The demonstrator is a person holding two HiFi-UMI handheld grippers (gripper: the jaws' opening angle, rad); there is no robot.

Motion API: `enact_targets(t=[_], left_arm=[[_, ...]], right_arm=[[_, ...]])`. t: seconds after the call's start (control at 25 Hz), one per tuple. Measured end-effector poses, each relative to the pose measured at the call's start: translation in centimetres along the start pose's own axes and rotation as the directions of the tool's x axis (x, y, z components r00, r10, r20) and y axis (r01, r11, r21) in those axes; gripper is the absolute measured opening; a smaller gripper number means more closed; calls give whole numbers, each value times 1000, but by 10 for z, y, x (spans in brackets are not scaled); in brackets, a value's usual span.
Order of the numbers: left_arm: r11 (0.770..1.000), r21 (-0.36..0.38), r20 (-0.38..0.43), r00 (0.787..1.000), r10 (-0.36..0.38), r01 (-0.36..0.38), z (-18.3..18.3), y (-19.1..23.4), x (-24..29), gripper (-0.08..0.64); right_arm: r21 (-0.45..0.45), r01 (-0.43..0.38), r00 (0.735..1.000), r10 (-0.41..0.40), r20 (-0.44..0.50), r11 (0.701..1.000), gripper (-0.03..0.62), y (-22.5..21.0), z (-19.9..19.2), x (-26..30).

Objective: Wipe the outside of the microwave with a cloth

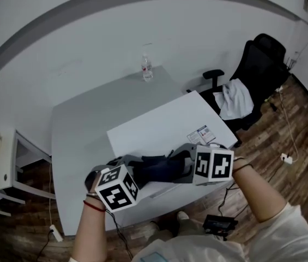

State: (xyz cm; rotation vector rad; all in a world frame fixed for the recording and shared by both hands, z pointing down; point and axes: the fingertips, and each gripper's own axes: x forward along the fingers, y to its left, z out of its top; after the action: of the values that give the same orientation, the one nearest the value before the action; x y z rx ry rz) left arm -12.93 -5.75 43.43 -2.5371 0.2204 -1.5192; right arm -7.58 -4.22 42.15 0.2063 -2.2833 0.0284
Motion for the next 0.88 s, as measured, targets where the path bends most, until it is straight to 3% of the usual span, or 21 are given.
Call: enact_targets(t=[0.16, 0.36, 0.52, 0.6, 0.76, 0.88], left_arm=[[999, -30, 21, 999, 27, -27, 7, 5, -19, 235], [988, -154, 96, 995, 23, -8, 13, 2, -31, 236], [966, -257, 134, 990, 36, -1, 13, 3, -37, 235], [955, -297, 152, 987, 57, -9, 10, 2, -37, 235], [922, -385, 224, 965, 138, -42, 16, 8, -41, 222], [882, -462, 279, 929, 242, -92, 22, 21, -46, 215]], right_arm=[[-68, 17, 997, -12, 79, 998, 259, -8, 31, -16], [-127, -46, 998, 52, 47, 991, 258, 3, 42, 16], [-114, -11, 998, 19, 63, 993, 158, -2, 41, 33], [-111, 11, 998, -4, 63, 994, 142, -3, 40, 39], [-95, 53, 998, -48, 51, 994, 95, -5, 37, 43], [10, 105, 990, -106, 92, 994, 86, -16, 37, 34]])
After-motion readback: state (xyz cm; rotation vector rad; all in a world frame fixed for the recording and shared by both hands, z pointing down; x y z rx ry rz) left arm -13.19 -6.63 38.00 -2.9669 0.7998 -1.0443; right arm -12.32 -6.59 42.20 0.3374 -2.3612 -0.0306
